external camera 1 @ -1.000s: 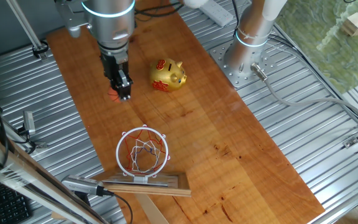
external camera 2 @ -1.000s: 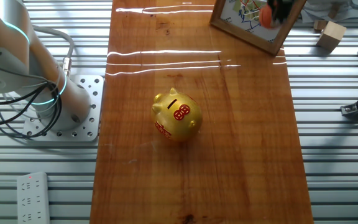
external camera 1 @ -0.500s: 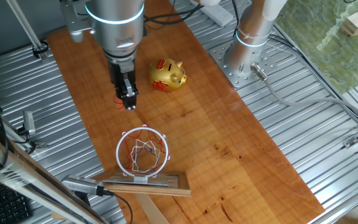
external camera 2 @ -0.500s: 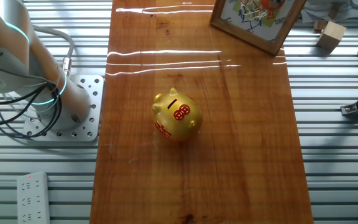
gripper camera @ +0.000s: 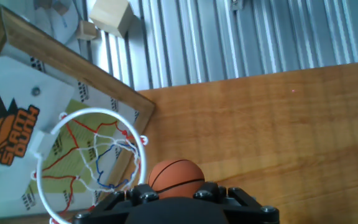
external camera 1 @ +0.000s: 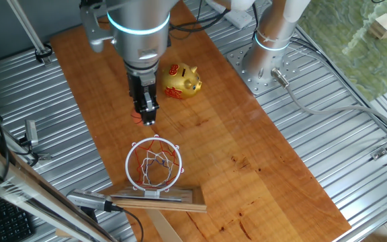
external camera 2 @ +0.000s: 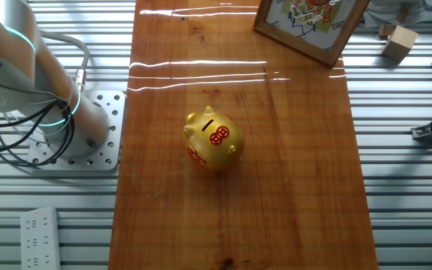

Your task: Grab a basketball, release it and shoot it into the basket

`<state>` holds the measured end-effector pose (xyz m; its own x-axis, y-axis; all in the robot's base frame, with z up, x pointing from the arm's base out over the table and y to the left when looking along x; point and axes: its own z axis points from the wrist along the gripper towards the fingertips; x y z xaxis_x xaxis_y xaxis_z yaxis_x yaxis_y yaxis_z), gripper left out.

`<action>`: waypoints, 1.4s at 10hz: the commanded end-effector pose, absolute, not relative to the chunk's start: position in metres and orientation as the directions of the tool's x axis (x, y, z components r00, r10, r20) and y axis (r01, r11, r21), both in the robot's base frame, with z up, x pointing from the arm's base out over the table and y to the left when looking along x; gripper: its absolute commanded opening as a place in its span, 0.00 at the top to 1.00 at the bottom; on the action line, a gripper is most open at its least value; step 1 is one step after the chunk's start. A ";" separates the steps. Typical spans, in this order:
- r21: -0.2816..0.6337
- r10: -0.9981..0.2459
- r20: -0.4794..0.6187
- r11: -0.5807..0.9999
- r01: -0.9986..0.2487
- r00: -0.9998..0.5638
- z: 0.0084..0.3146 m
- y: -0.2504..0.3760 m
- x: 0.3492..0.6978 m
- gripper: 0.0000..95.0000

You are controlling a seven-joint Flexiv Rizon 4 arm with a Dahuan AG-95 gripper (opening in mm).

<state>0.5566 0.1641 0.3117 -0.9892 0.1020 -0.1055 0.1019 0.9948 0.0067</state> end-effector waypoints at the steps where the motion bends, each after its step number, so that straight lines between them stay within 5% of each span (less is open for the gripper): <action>1: -0.004 0.078 -0.110 0.997 0.079 -0.991 0.310 0.166 0.555 1.00; 8: 0.000 0.060 -0.107 0.998 0.060 -0.992 0.311 0.166 0.555 1.00; 14: 0.024 -0.170 -0.090 0.985 -0.173 -0.981 0.311 0.166 0.555 1.00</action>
